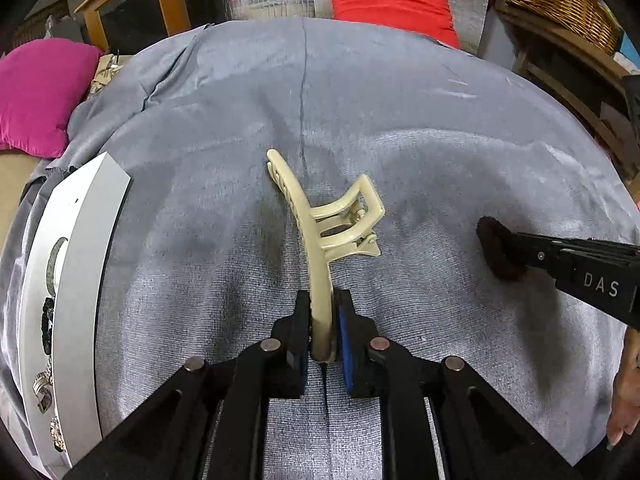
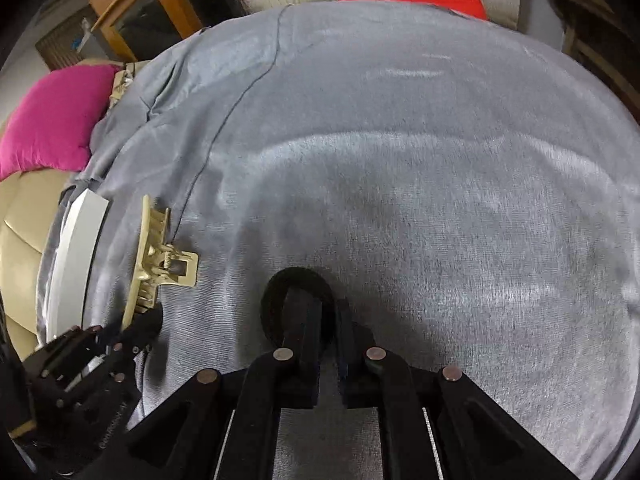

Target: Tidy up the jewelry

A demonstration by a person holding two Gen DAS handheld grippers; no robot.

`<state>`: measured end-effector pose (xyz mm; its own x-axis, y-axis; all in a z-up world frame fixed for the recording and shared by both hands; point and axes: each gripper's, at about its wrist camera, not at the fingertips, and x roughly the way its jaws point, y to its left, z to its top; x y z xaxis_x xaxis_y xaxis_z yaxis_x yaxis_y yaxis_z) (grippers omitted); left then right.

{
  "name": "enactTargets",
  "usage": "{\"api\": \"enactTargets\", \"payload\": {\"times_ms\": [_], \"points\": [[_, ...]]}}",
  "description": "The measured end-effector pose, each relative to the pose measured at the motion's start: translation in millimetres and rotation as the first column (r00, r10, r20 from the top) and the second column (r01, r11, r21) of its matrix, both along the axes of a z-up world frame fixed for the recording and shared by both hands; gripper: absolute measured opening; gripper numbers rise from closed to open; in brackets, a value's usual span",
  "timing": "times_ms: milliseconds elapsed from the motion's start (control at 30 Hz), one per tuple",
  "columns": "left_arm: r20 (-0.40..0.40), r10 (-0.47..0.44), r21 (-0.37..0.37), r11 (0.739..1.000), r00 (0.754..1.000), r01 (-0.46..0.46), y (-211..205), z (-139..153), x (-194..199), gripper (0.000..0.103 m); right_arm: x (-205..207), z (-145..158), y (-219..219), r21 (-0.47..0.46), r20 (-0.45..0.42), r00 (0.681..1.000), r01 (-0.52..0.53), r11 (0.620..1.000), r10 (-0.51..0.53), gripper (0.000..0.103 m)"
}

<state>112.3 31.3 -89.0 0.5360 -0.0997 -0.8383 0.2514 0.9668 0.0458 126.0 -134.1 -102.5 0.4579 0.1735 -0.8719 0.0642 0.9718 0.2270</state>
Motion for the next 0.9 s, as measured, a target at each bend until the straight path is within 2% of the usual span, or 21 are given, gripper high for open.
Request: {"api": "enactTargets", "payload": {"times_ms": [33, 67, 100, 167, 233, 267, 333, 400, 500, 667, 900], "points": [[-0.004, -0.003, 0.001, 1.0, 1.0, 0.003, 1, 0, 1, 0.018, -1, 0, 1, -0.001, 0.001, 1.0, 0.001, 1.0, -0.001, 0.01], [-0.007, -0.007, 0.003, 1.0, 1.0, 0.007, 0, 0, 0, 0.024, -1, -1, 0, -0.001, 0.001, 1.0, 0.005, 1.0, -0.005, 0.01], [-0.005, -0.008, 0.007, 1.0, 1.0, 0.008, 0, 0, 0, 0.045, -1, -1, 1, -0.008, -0.001, 1.0, 0.006, 1.0, -0.006, 0.01], [0.009, 0.021, 0.04, 0.999, 1.0, -0.021, 2, 1, -1, 0.076, -1, -1, 5, -0.03, 0.003, 1.0, 0.006, 1.0, -0.006, 0.01], [0.023, 0.023, 0.025, 0.999, 0.999, -0.024, 7, 3, -2, 0.076, -3, 0, 7, -0.042, 0.006, 1.0, 0.005, 0.999, -0.005, 0.012], [0.028, 0.022, 0.015, 1.0, 0.999, -0.022, 9, 4, -2, 0.074, -3, -1, 9, -0.043, 0.009, 1.0, 0.004, 0.999, -0.004, 0.012], [0.044, 0.018, -0.001, 1.0, 0.999, -0.018, 11, 9, -4, 0.056, -4, -1, 14, -0.064, 0.017, 1.0, 0.0, 0.998, 0.001, 0.012], [0.038, 0.008, 0.002, 1.0, 0.999, -0.008, 11, 11, -4, 0.024, -5, -1, 21, -0.093, 0.033, 0.999, -0.018, 0.995, 0.021, 0.014], [0.037, 0.0, 0.01, 1.0, 0.999, 0.0, 7, 12, -3, 0.009, -5, -1, 29, -0.129, 0.048, 0.998, -0.026, 0.991, 0.033, 0.011], [0.066, -0.03, 0.031, 0.999, 0.997, 0.028, -2, 21, -11, 0.009, -6, -1, 33, -0.135, 0.047, 0.998, -0.023, 0.991, 0.029, 0.011], [0.021, -0.003, 0.027, 1.0, 1.0, 0.003, 5, 15, -7, 0.009, -5, -2, 31, -0.115, 0.029, 1.0, -0.006, 0.993, 0.009, 0.011]]}}
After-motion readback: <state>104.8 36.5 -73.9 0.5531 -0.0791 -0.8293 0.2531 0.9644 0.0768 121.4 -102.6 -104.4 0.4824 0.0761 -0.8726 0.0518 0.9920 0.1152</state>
